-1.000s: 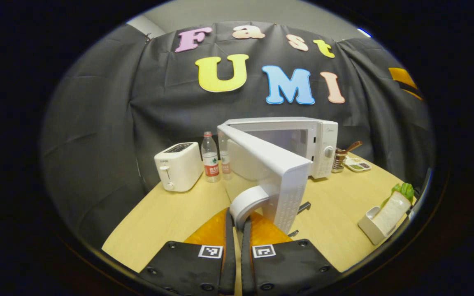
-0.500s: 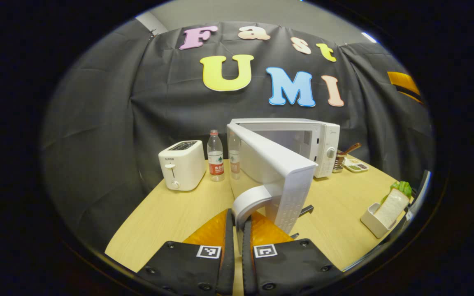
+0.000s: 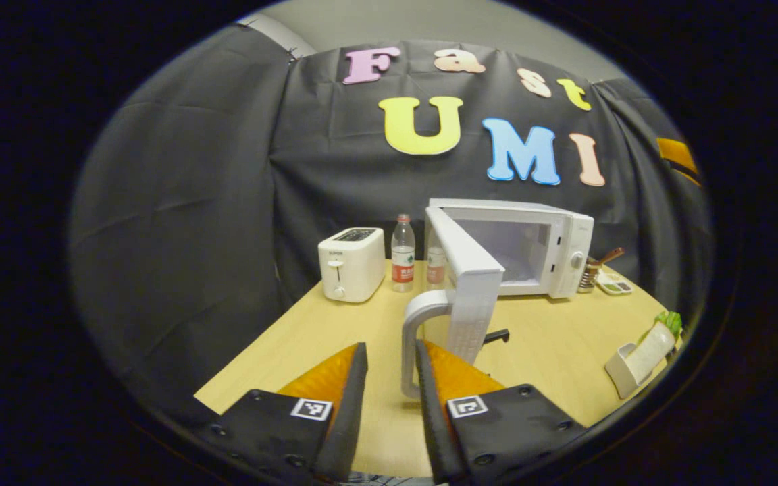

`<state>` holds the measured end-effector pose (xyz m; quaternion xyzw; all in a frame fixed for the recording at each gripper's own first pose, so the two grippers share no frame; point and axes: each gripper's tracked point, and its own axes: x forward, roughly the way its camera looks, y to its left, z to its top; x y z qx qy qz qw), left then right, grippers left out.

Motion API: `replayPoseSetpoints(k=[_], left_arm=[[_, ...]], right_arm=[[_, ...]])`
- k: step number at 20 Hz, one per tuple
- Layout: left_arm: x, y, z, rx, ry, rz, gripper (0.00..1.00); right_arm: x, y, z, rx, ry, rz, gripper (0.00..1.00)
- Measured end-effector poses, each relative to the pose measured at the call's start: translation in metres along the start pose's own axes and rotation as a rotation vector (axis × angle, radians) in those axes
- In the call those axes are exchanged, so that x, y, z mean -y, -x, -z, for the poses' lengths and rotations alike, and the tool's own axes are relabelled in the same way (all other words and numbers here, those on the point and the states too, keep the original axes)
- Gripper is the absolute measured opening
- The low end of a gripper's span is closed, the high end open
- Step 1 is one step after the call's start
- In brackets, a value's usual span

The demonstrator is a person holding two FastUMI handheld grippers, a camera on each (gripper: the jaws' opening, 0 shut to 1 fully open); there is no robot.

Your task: Open the microwave oven with the left hand, put the food in, and close the microwave oven.

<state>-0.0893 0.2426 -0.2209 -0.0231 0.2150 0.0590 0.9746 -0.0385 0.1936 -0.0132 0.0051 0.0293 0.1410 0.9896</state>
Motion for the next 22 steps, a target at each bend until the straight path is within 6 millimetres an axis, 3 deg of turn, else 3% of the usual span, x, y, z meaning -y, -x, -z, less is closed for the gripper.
replayPoseSetpoints(k=[1, 3, 4, 8, 13, 15, 19, 22], left_arm=[[-0.001, 0.007, -0.011, 0.017, 0.011, -0.023, 0.70], [-0.003, 0.026, -0.038, 0.080, 0.030, -0.073, 0.91], [-0.001, 0.033, -0.052, 0.117, 0.043, -0.092, 0.94], [0.018, 0.065, -0.111, 0.244, 0.035, -0.119, 0.96], [0.062, 0.090, -0.183, 0.381, 0.024, -0.088, 0.96], [0.078, 0.098, -0.198, 0.416, 0.037, -0.074, 0.97], [0.090, 0.113, -0.216, 0.455, 0.024, -0.089, 0.95], [0.104, 0.119, -0.218, 0.459, 0.027, -0.068, 0.95]], right_arm=[[0.007, 0.000, 0.002, -0.007, -0.003, -0.002, 0.96], [0.019, 0.001, 0.009, -0.032, -0.012, -0.015, 0.96], [0.028, 0.000, 0.014, -0.054, -0.013, -0.016, 0.96], [0.063, -0.001, 0.034, -0.132, -0.059, -0.010, 0.96], [0.105, -0.005, 0.076, -0.285, -0.134, -0.018, 0.96], [0.118, -0.005, 0.094, -0.341, -0.169, -0.022, 0.96], [0.124, 0.002, 0.138, -0.484, -0.228, -0.073, 0.98], [0.123, 0.014, 0.167, -0.584, -0.259, -0.107, 0.98]])
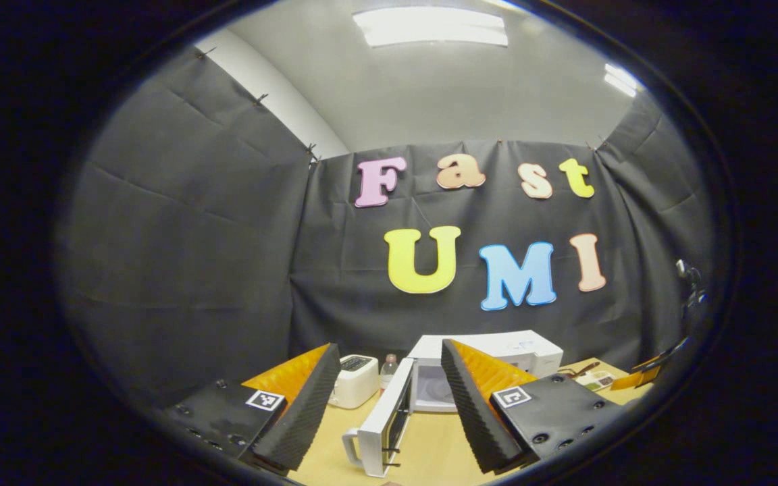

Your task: Open the microwave oven with the left hand, put the food in, and close the microwave oven.

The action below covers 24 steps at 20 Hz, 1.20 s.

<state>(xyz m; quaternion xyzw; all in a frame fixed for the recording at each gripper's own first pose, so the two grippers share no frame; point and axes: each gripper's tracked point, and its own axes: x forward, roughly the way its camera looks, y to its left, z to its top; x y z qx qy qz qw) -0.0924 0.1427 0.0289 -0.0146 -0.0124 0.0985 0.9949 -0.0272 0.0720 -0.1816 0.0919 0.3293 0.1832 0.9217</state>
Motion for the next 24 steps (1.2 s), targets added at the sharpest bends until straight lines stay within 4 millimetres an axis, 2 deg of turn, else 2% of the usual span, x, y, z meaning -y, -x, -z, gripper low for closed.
replayPoseSetpoints(k=[8, 13, 16, 19, 21, 23, 24], left_arm=[[0.021, 0.007, 0.004, -0.013, -0.042, 0.009, 0.96], [0.037, 0.008, 0.008, -0.024, -0.030, 0.024, 0.96], [0.047, 0.009, 0.017, -0.045, -0.034, 0.028, 0.97], [0.062, 0.012, 0.025, -0.068, -0.021, 0.039, 0.96], [0.069, 0.010, 0.024, -0.068, -0.030, 0.041, 0.96], [0.076, 0.012, 0.023, -0.066, -0.043, 0.041, 0.96], [0.079, 0.012, 0.023, -0.065, -0.047, 0.040, 0.96]], right_arm=[[0.015, -0.005, 0.069, -0.219, -0.090, -0.041, 0.98], [0.024, -0.009, 0.103, -0.318, -0.119, -0.031, 0.98], [0.022, -0.006, 0.126, -0.386, -0.154, -0.050, 0.96], [0.013, -0.006, 0.140, -0.434, -0.223, -0.092, 0.98], [0.009, -0.004, 0.151, -0.473, -0.266, -0.108, 0.90], [0.007, -0.004, 0.161, -0.522, -0.303, -0.122, 0.88], [0.002, -0.003, 0.160, -0.535, -0.333, -0.141, 0.81]])
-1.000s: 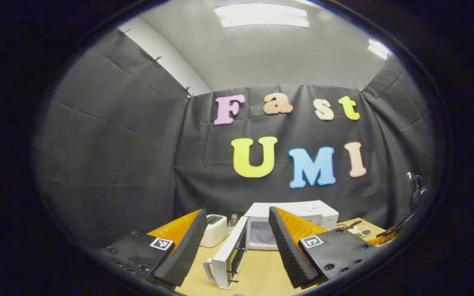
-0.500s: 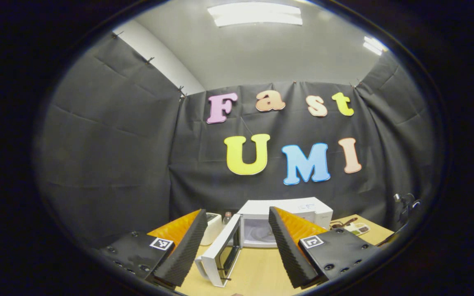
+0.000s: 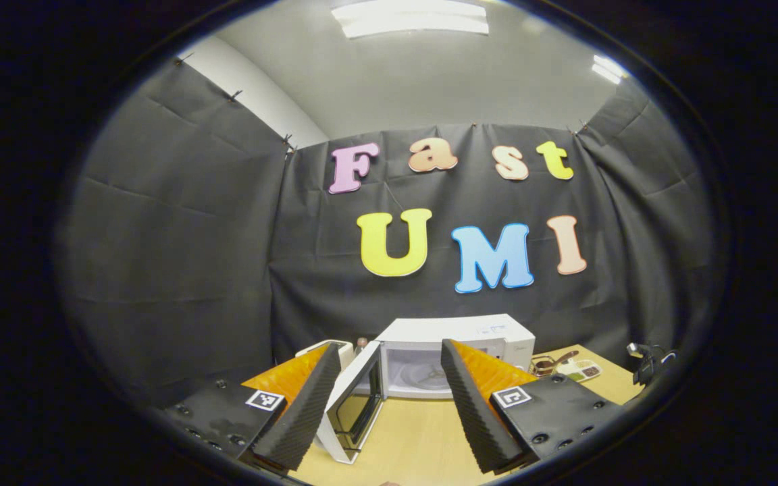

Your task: Open the microwave oven with the left hand, put the food in, and close the microwave oven.

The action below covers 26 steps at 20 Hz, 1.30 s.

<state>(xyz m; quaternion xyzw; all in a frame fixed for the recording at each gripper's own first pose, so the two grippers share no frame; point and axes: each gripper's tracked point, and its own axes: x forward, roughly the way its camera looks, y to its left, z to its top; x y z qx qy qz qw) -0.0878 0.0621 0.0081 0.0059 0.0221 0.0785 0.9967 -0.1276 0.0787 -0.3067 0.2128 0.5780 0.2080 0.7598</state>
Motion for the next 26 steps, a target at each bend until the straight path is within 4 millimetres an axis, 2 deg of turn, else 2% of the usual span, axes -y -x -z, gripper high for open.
replayPoseSetpoints(k=[1, 2, 3, 4, 5, 6, 8, 11, 15, 19, 23, 26], left_arm=[[0.002, 0.001, -0.001, 0.000, -0.001, -0.003, 0.95], [0.005, 0.001, 0.000, -0.003, 0.000, -0.006, 0.95], [0.007, 0.001, 0.001, -0.005, 0.003, -0.011, 0.96], [0.010, 0.003, 0.002, -0.007, 0.007, -0.015, 0.95], [0.012, 0.004, 0.002, -0.007, 0.011, -0.022, 0.96], [0.012, 0.006, 0.002, -0.004, 0.015, -0.029, 0.96], [0.014, 0.011, 0.003, -0.003, 0.032, -0.044, 0.96], [0.015, 0.014, 0.001, 0.002, 0.051, -0.048, 0.95], [0.006, 0.003, 0.005, 0.003, 0.038, -0.047, 0.95], [0.000, -0.020, 0.010, 0.006, 0.044, -0.005, 0.96], [-0.017, -0.050, 0.011, 0.005, 0.042, 0.031, 0.95], [-0.037, -0.068, 0.009, 0.013, 0.047, 0.043, 0.95]], right_arm=[[-0.004, 0.000, 0.000, -0.008, -0.024, -0.021, 0.76], [-0.005, -0.004, 0.005, -0.032, -0.024, -0.028, 0.61], [-0.006, -0.002, -0.002, -0.031, -0.033, -0.051, 0.62], [-0.009, -0.002, 0.003, -0.037, -0.034, -0.055, 0.41], [-0.009, 0.001, 0.004, -0.041, -0.018, -0.055, 0.42], [-0.010, 0.001, 0.003, -0.041, 0.003, -0.054, 0.31], [-0.010, 0.009, -0.002, -0.029, 0.060, -0.054, 0.31], [-0.020, 0.020, -0.017, 0.011, 0.073, -0.080, 0.31], [-0.042, 0.027, -0.038, 0.092, 0.091, -0.103, 0.30], [-0.070, 0.020, -0.058, 0.167, 0.104, -0.098, 0.31], [-0.104, 0.004, -0.080, 0.232, 0.088, -0.107, 0.31], [-0.129, -0.014, -0.101, 0.281, 0.058, -0.116, 0.30]])
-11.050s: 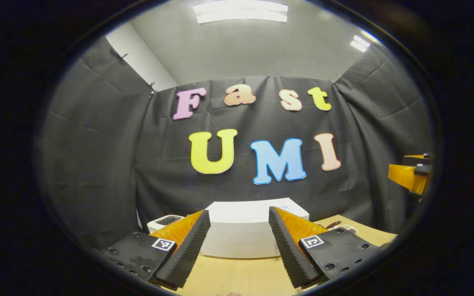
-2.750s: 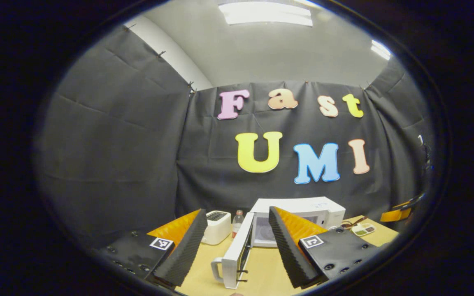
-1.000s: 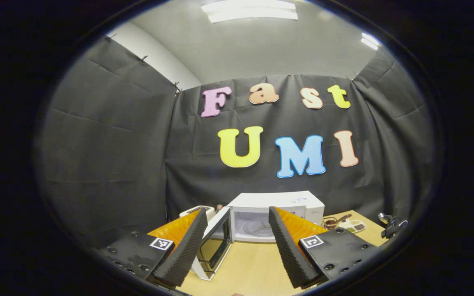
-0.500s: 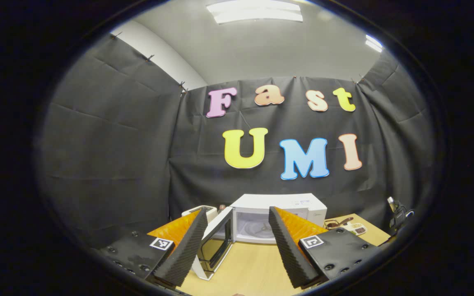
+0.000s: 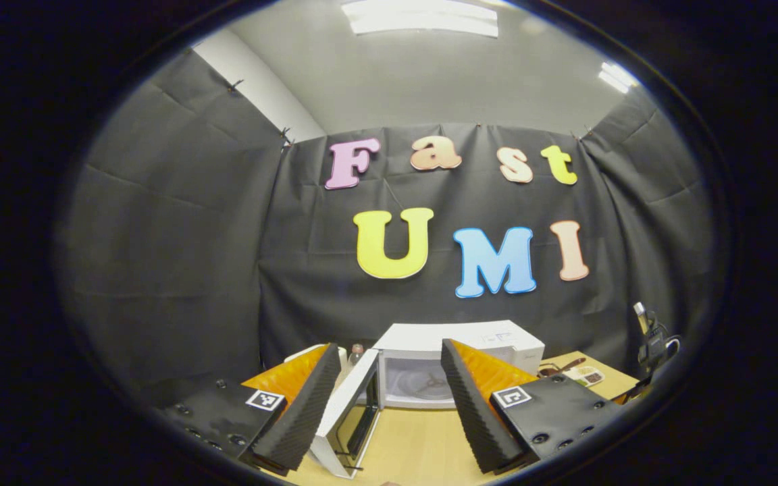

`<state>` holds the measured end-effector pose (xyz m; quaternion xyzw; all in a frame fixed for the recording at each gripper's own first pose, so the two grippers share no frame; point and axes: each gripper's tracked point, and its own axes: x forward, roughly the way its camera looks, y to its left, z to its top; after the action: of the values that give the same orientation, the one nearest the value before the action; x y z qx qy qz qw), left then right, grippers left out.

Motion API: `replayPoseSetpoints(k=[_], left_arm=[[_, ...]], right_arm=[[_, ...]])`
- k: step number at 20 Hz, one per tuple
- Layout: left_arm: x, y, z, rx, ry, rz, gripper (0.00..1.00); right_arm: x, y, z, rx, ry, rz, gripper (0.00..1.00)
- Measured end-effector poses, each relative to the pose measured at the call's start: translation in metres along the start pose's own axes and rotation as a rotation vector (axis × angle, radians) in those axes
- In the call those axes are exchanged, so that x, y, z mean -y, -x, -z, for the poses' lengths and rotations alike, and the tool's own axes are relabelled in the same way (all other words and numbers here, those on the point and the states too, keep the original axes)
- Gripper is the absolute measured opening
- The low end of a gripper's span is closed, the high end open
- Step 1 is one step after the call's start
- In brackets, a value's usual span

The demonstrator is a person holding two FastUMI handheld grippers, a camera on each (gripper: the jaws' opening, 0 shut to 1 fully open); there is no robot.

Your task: Open the microwave oven with the left hand, put the food in, and close the microwave oven.

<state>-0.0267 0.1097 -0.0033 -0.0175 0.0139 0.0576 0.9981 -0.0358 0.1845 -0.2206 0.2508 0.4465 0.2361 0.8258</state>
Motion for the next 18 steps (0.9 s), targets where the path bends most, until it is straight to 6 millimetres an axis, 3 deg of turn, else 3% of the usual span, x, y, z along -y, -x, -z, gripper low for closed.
replayPoseSetpoints(k=[9, 18], left_arm=[[-0.086, -0.026, 0.007, -0.014, 0.013, -0.047, 0.95], [-0.150, -0.052, 0.028, -0.058, -0.023, -0.073, 0.95]], right_arm=[[-0.049, -0.068, -0.046, 0.159, -0.066, 0.000, 0.30], [-0.065, -0.146, -0.085, 0.307, -0.075, 0.054, 0.30]])
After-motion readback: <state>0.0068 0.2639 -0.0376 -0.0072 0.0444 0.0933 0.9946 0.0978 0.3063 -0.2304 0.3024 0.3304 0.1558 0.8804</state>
